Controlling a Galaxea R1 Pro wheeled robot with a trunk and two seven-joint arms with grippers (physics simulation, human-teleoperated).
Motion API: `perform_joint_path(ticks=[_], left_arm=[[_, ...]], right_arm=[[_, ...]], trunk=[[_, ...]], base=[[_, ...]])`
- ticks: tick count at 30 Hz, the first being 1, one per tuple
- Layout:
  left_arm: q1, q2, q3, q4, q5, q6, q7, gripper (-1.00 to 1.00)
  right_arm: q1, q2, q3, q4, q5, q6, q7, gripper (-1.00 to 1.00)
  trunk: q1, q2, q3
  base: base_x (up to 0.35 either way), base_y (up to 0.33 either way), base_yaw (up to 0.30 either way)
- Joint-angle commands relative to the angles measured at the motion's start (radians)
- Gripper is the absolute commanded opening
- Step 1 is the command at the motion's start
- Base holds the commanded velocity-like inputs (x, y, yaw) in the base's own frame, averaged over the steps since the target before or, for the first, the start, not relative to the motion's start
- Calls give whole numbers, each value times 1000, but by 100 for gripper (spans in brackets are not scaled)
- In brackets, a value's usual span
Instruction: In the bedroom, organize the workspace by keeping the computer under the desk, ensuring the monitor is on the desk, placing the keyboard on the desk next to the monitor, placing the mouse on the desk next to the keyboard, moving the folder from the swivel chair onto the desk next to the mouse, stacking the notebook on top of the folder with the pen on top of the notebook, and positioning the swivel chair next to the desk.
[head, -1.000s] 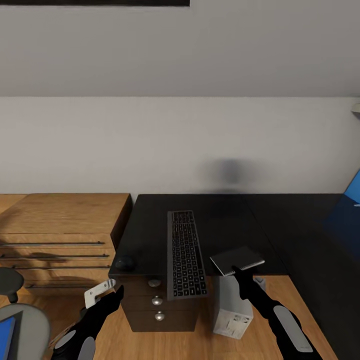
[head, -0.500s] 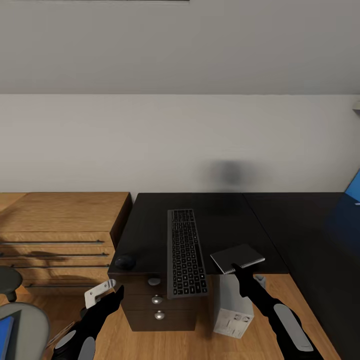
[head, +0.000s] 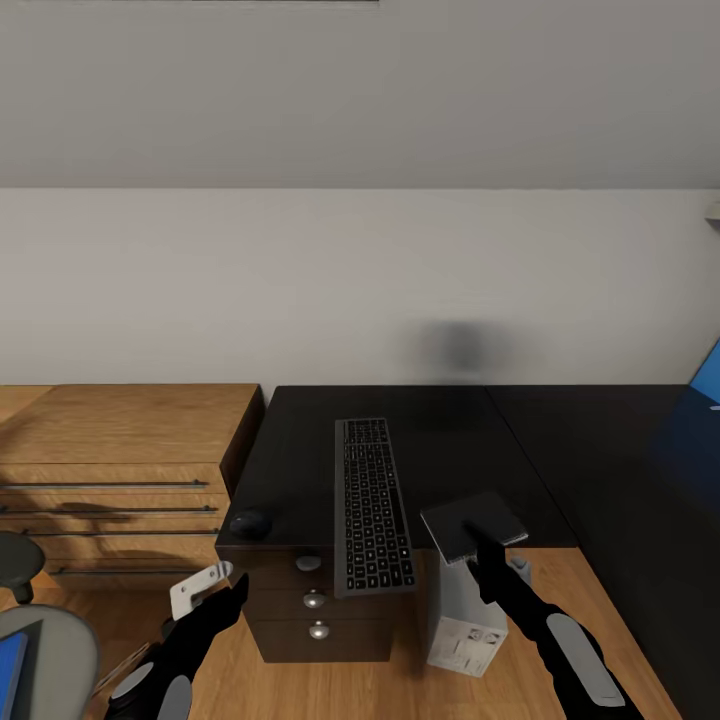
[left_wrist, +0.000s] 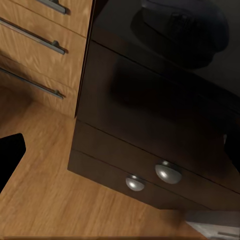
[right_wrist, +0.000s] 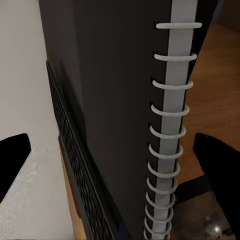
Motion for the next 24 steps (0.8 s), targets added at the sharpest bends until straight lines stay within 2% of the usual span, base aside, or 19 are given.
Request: perform_joint_path(ticks=[1,24], left_arm=[[-1,-1,1,-1,11,4,6,100],[-1,-1,1,22,11,0,5,100]], right_arm=[[-1,0,-2,0,-4,6,1,100],[-1,0,-2,0,-2,4,1,100]], trunk=[[0,-1,-1],[0,-1,-1]], base=[[0,0,0],[0,0,0]])
